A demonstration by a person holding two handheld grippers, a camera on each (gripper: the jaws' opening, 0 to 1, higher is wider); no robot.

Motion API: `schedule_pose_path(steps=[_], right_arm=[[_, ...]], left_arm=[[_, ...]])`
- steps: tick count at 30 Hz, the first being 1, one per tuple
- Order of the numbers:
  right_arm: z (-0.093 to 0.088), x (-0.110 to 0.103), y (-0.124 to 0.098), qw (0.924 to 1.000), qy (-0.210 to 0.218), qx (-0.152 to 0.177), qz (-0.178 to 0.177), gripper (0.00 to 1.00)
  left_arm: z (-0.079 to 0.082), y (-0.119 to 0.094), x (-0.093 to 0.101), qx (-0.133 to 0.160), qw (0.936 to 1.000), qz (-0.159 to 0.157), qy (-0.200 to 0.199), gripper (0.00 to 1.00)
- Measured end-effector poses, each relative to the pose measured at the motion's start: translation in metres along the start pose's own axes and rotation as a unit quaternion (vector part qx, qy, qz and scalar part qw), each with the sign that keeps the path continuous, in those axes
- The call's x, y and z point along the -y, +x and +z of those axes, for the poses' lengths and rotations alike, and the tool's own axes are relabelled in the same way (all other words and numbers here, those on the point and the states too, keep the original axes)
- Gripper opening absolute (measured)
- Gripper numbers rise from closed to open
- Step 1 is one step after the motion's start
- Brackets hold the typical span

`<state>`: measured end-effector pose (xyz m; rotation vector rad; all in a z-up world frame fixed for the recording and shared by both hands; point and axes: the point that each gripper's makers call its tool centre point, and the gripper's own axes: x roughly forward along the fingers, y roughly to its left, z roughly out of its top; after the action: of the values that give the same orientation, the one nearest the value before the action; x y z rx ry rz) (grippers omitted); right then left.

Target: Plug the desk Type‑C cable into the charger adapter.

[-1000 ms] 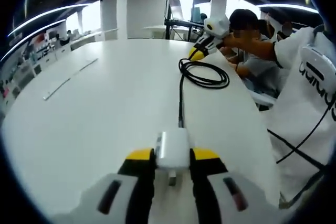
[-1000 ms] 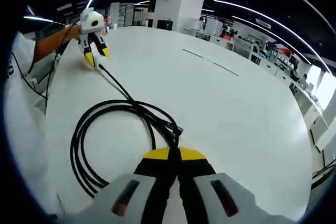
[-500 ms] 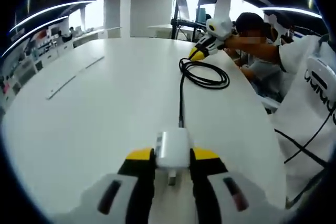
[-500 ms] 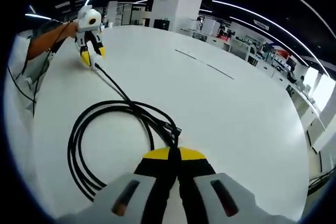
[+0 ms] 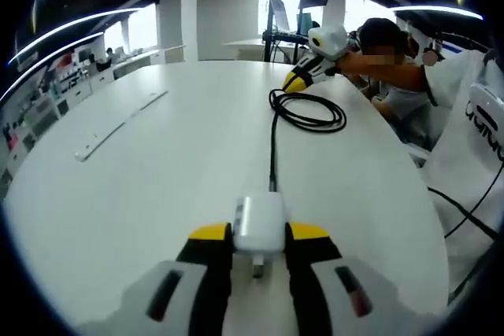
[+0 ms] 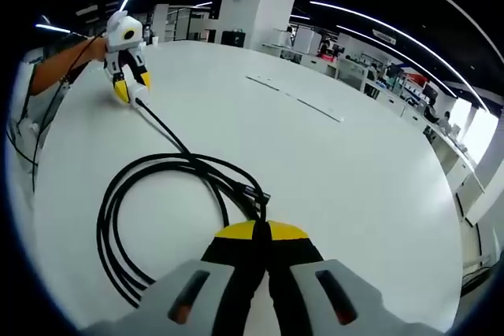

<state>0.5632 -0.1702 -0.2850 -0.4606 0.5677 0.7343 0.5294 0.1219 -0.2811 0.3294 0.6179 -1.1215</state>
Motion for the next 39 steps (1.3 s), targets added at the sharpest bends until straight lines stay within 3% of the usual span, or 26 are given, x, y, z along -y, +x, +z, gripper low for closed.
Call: schedule_pose_path(steps=[9,18,25,39], right_arm=[[0.01,0.01,0.015,0.9997,-0.019,-0.007,-0.011,0.02],[0.017,0.024,0.029,0.9993,-0.03,-0.014,-0.018,0.02],[0.022,0.034,0.036,0.9986,-0.04,-0.019,-0.03,0.02],[0.037,0.075,0.068,0.9962,-0.056,-0.04,-0.054,0.02]], left_arm=[[0.007,0.005,-0.027,0.006,0.9999,0.009,0.004,0.25],[0.01,0.01,-0.038,0.005,0.9999,0.015,0.006,0.25],[0.016,0.014,-0.057,-0.001,0.9998,0.018,0.006,0.25],[0.029,0.028,-0.094,0.002,0.9992,0.041,0.002,0.25]])
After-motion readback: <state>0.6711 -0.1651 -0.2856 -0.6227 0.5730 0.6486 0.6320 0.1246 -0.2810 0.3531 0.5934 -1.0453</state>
